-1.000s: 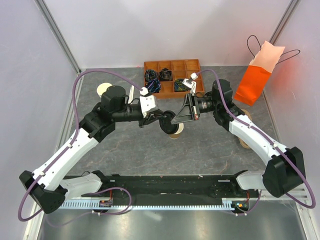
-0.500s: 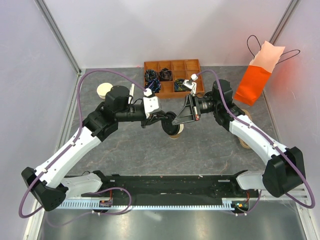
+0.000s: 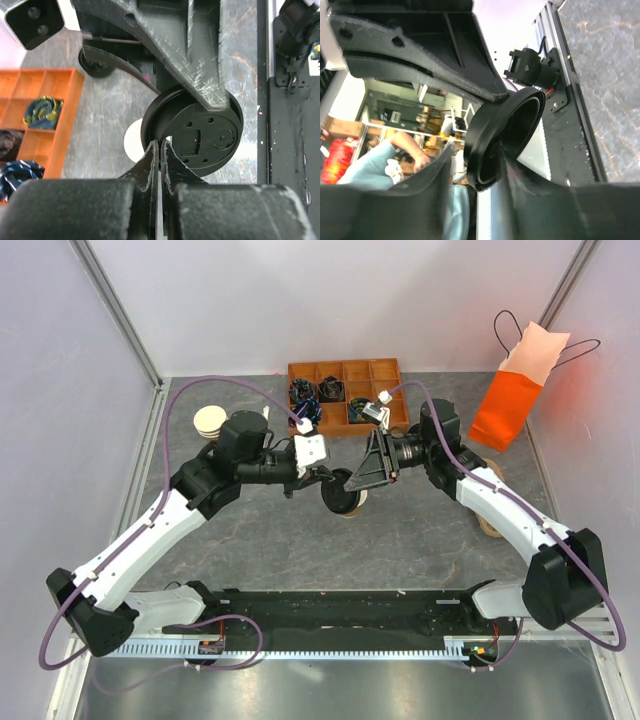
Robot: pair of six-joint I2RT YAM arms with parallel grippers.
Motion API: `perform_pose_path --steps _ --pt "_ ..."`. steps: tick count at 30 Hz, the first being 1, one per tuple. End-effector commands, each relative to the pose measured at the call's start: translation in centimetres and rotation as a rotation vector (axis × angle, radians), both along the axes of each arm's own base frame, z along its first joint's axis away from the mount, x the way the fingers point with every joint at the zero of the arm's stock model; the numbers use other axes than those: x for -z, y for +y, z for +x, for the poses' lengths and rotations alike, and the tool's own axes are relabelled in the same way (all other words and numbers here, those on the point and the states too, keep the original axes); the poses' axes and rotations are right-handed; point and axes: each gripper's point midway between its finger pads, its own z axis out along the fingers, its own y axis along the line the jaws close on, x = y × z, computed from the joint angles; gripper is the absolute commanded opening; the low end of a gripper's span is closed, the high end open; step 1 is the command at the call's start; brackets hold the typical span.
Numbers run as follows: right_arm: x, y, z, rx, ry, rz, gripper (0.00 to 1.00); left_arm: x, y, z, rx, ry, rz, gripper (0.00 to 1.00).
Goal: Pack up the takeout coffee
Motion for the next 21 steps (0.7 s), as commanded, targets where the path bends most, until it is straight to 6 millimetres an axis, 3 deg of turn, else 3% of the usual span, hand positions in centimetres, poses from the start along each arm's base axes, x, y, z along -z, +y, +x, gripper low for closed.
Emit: perform_pose_path --steps 1,3,4,5,6,7,8,9,10,11,12,16,17,20,21 --pt "-0.2 -0.4 1.7 0.035 -0.042 -0.001 0.73 0.4 0.2 1.3 -0.065 0.032 0.078 0.02" --pt "-0.1 -1.4 3.5 0.093 -0.044 -0.009 0.82 0.3 0.4 1.9 -0.092 0.045 0.103 0.02" --pt "-0.1 -1.9 4.3 0.123 -0.054 -0.011 0.9 1.6 0.5 2.2 -0.111 0.086 0.152 0.02" --pt "0.0 -2.9 5.8 0.175 -0.058 -0.016 0.95 1.1 0.4 2.6 -0.123 0.087 0.158 0.02" --pt "0.0 -3.6 6.7 0.205 -0.087 -0.023 0.96 1.5 0.3 2.9 -0.136 0.108 0.179 0.02" --pt "0.2 -4.3 7.6 0.24 -0.095 -0.039 0.98 3.5 0.3 3.3 -0.158 0.173 0.25 0.02" --pt "1.5 -5.7 8.9 0.315 -0.025 -0.098 0.98 2.9 0.0 3.8 -0.171 0.177 0.259 0.02" --pt "1.6 -6.6 10.2 0.349 -0.158 -0.134 0.98 3.4 -0.3 3.8 -0.177 0.195 0.288 0.02" --pt "2.3 -7.7 11.0 0.385 -0.176 -0.188 0.98 5.5 -0.4 4.6 -0.213 0.231 0.362 0.02" --pt "5.5 -8.9 11.0 0.423 -0.103 -0.351 0.98 5.3 -0.7 5.1 -0.225 0.229 0.38 0.02" --pt "5.2 -9.7 11.7 0.441 -0.182 -0.417 0.98 5.8 -1.1 5.1 -0.225 0.234 0.406 0.02" --pt "9.3 -12.6 12.1 0.484 -0.254 -0.62 0.98 9.6 -1.5 6.3 -0.294 0.356 0.532 0.02" --pt "10.0 -12.8 11.5 0.48 -0.251 -0.633 0.98 10.9 -1.8 6.8 -0.311 0.386 0.569 0.02" --pt "10.7 -13.0 11.0 0.482 -0.26 -0.644 0.98 11.4 -2.5 7.8 -0.366 0.42 0.574 0.02" --pt "11.4 -13.1 10.7 0.481 -0.247 -0.653 0.98 12.4 -2.6 8.0 -0.379 0.449 0.602 0.02"
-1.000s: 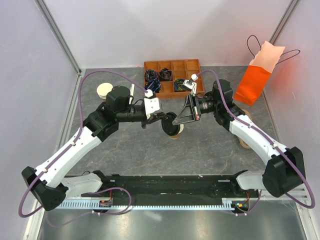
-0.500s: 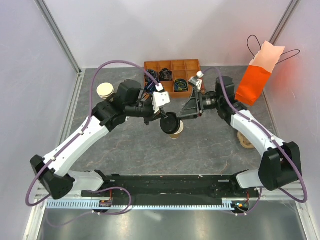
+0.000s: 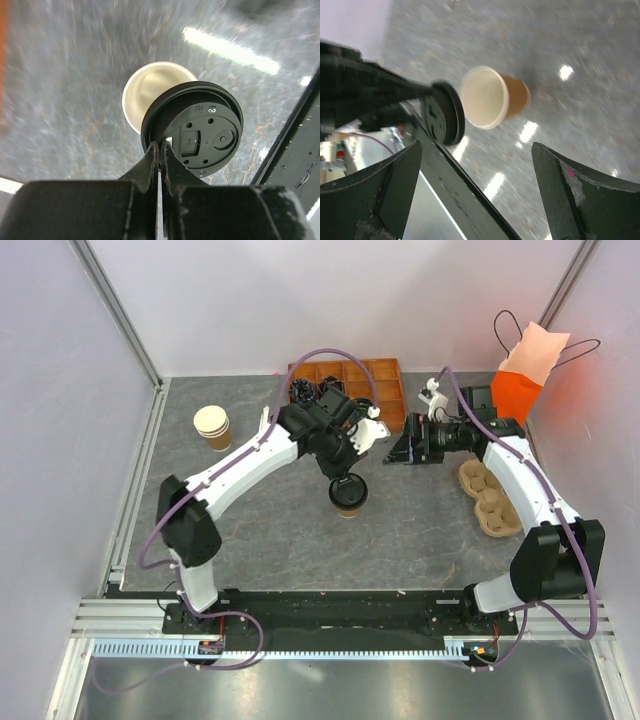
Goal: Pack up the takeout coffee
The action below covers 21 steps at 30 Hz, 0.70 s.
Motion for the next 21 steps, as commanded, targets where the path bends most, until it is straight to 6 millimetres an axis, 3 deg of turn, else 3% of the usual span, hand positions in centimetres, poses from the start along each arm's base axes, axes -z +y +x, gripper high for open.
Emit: perform_pose_path --steps 1,11,21 --pt "2.8 -1.8 -1.9 -0.013 -0.007 -0.136 0.98 0.9 0.6 0.7 -0.15 0.074 0.081 0.02" --pt "5.3 -1.4 -2.8 -0.004 0.071 -0.099 0.98 2.2 -0.2 1.7 -0.21 0.117 0.112 0.02" --pt "5.7 -0.8 -2.9 0.01 0.108 -0.049 0.95 2.7 -1.2 3.0 -0.22 0.122 0.068 0.02"
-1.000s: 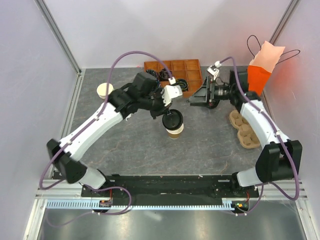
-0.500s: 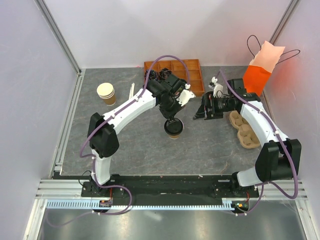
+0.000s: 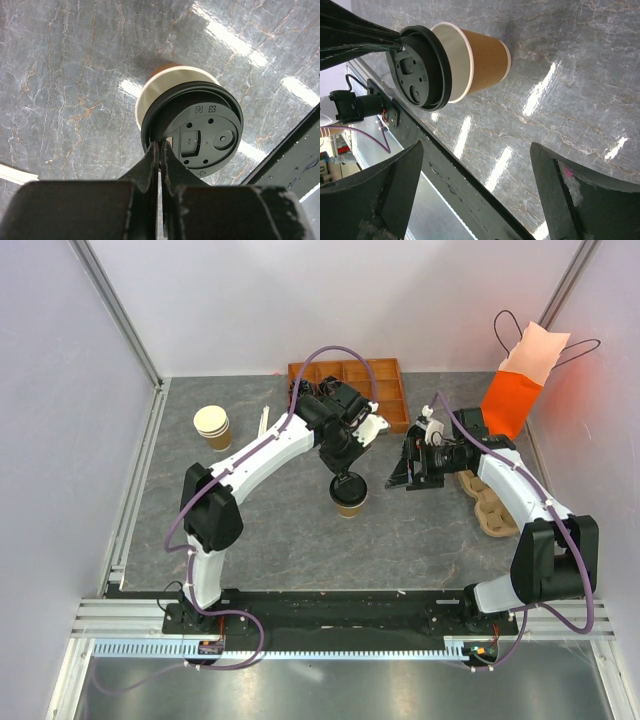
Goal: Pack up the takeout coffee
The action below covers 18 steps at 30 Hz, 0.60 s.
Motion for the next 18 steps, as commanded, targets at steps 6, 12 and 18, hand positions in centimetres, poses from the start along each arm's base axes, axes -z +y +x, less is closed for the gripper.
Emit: perform_pose_path --steps 6,12,18 --pt "-1.3 0.7 0.6 -0.008 -0.051 0.047 0.94 0.2 -0.8 1.8 -0.045 0.004 -0.05 0.02" --pt "-1.4 0.8 0.9 -0.01 -0.049 0.056 0.94 0.9 -1.0 1.4 -0.043 0.029 -0.061 0.02" --pt "-1.4 0.8 0.8 -0.015 -0.048 0.058 0.94 0.8 -1.3 1.7 -0.045 0.018 -0.076 0.02"
